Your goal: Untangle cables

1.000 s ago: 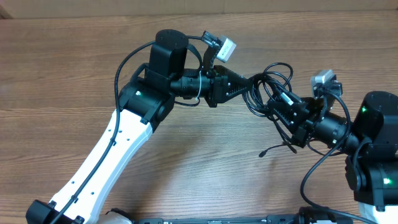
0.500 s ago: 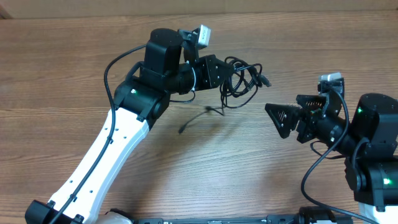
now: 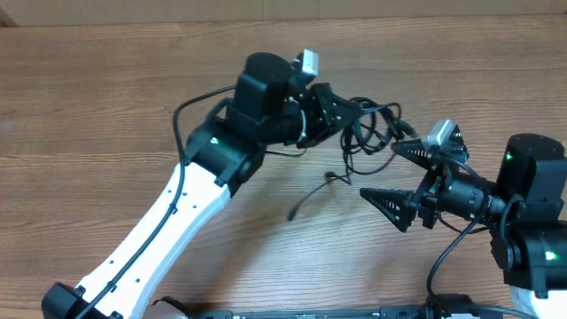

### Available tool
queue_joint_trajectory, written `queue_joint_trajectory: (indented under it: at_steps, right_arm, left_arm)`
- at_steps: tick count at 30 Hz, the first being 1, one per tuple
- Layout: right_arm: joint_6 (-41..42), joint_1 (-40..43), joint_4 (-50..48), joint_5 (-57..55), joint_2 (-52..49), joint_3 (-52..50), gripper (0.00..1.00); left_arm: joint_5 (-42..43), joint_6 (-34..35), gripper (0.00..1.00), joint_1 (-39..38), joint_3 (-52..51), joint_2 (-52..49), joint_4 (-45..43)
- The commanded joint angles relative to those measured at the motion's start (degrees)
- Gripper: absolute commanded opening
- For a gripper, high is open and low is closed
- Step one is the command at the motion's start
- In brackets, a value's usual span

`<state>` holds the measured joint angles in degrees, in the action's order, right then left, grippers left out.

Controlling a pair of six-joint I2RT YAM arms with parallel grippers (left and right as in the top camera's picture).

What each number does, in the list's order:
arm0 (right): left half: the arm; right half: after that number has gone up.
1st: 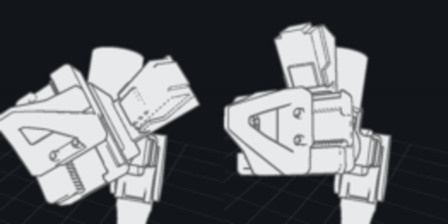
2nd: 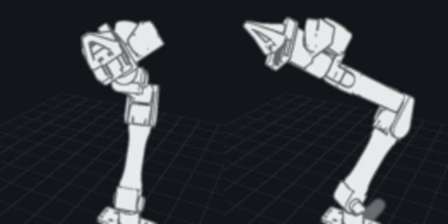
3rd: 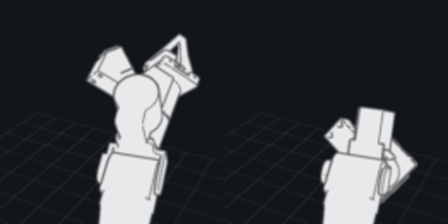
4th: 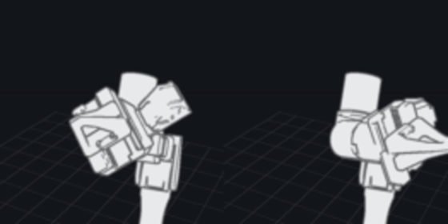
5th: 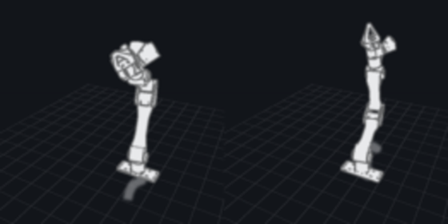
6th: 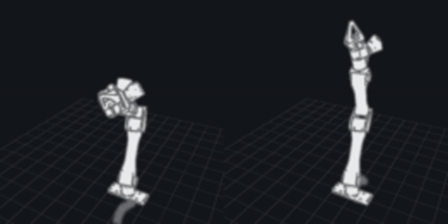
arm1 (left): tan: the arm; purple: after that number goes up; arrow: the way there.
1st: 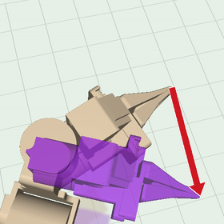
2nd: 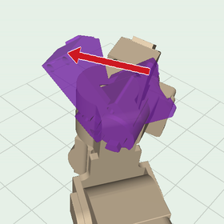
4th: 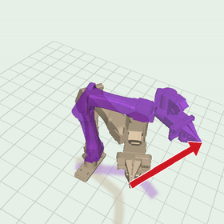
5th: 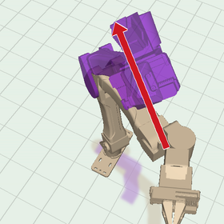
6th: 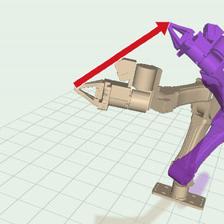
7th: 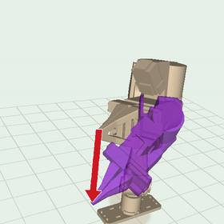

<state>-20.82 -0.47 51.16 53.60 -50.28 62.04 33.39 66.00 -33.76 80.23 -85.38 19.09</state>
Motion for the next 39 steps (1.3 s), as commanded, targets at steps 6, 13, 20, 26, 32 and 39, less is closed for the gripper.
queue_joint_trajectory:
  at_steps: [6, 13, 20, 26, 32, 39]
  right_arm:
    - [-2.2, -0.2, 0.7, 3.1, -4.5, 1.4, 0.70]
    - [-2.2, -0.2, 1.3, 3.0, -5.8, 1.4, 0.38]
    - [-1.7, -0.2, 1.2, -1.6, -5.8, 1.4, 0.43]
    - [-1.2, -0.1, 0.5, 0.1, -5.7, 1.4, 0.04]
    - [5.5, 1.2, -3.8, 0.1, -5.7, 1.4, 0.04]
    - [7.6, 12.2, -4.2, 12.7, -5.7, 1.4, 0.04]
  left_arm:
    - [0.3, 3.6, 0.04, -4.2, 0.6, 0.9, -4.9]
    - [2.8, 6.3, 0.04, -5.5, 0.6, 0.9, -8.6]
    - [4.1, 6.3, 0.04, -6.4, 0.6, 0.9, -9.5]
    - [0.7, -1.7, 0.22, -6.2, 0.6, 0.9, -9.4]
    - [0.7, -11.5, 0.59, -3.4, 0.6, 0.9, -6.5]
    - [4.2, -37.2, 0.83, 0.5, 0.6, 0.9, 3.1]
